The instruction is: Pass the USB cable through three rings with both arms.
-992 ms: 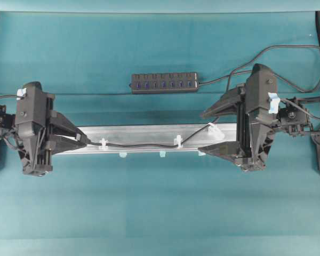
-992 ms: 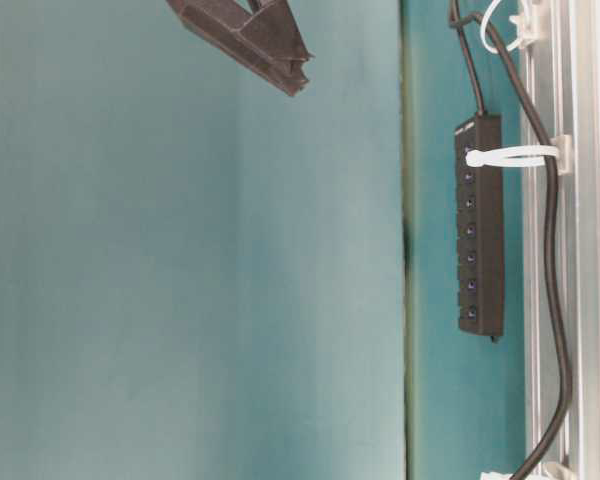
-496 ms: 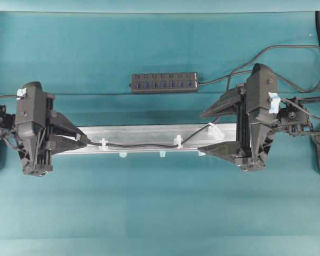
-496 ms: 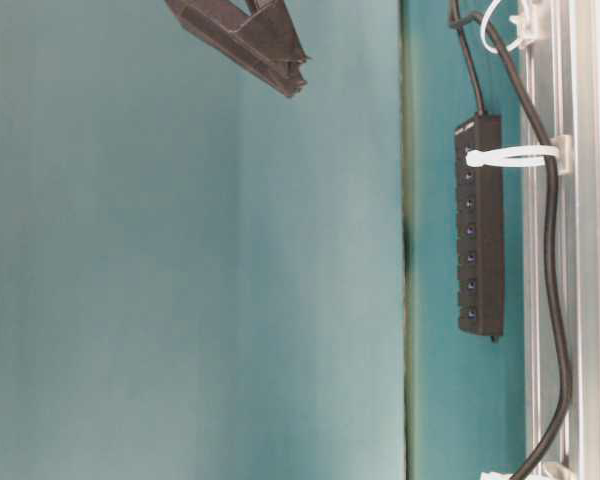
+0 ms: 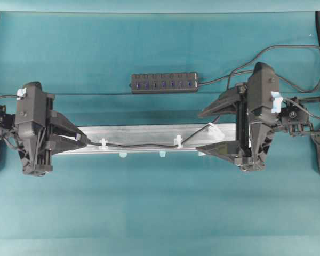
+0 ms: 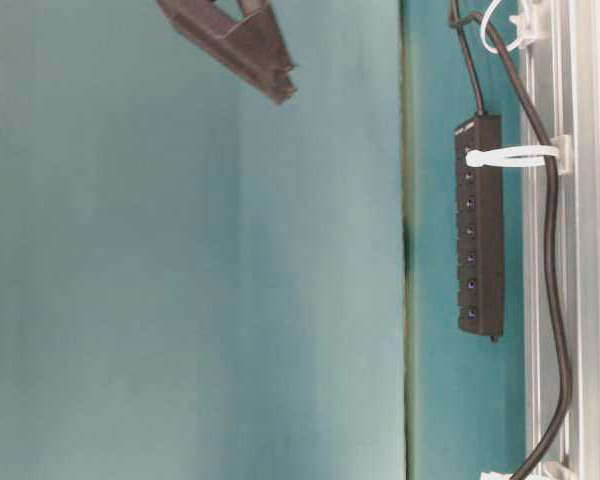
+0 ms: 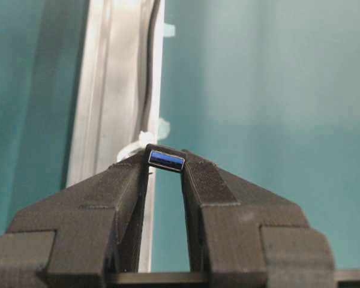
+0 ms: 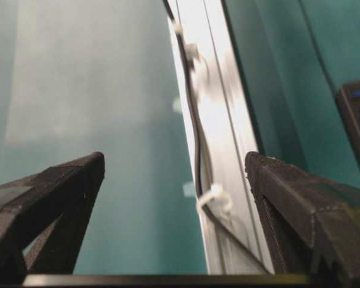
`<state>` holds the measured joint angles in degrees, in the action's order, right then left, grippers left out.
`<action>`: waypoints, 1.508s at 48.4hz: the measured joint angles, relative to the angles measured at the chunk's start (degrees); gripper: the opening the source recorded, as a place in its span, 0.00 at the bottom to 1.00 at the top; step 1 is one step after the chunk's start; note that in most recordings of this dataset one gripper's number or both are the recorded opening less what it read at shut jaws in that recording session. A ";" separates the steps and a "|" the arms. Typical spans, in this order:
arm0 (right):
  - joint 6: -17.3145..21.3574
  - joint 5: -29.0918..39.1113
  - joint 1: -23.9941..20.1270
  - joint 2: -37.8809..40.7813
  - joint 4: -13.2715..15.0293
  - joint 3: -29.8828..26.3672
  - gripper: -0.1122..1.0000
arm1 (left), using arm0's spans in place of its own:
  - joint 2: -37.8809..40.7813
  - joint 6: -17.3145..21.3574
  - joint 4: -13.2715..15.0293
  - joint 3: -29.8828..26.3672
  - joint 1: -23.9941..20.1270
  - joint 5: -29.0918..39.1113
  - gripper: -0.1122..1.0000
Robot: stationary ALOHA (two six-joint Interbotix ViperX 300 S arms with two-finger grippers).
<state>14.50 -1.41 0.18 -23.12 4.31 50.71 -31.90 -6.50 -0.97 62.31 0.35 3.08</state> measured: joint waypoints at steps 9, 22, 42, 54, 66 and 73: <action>0.00 -3.16 0.00 0.09 0.35 0.35 0.71 | 0.00 0.09 -0.09 0.00 0.00 0.00 0.29; 0.00 -9.40 0.00 0.18 0.35 2.29 0.71 | 0.00 0.00 0.00 0.00 0.00 0.09 0.29; 0.00 -12.92 0.00 0.18 0.35 2.99 0.71 | 0.00 0.09 -0.09 0.00 0.00 0.00 0.29; 0.00 -12.92 0.00 0.18 0.35 2.99 0.71 | 0.00 0.00 -0.09 0.00 0.00 0.09 0.29; 0.00 -12.92 0.00 0.18 0.35 2.99 0.71 | 0.00 0.09 -0.09 0.00 0.00 0.09 0.29; 0.09 -12.92 0.00 0.18 0.35 2.99 0.71 | 0.00 0.00 -0.09 0.00 0.00 0.00 0.29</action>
<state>14.59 -14.33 0.18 -22.94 4.66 53.70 -31.90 -6.50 -1.05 62.31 0.35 3.08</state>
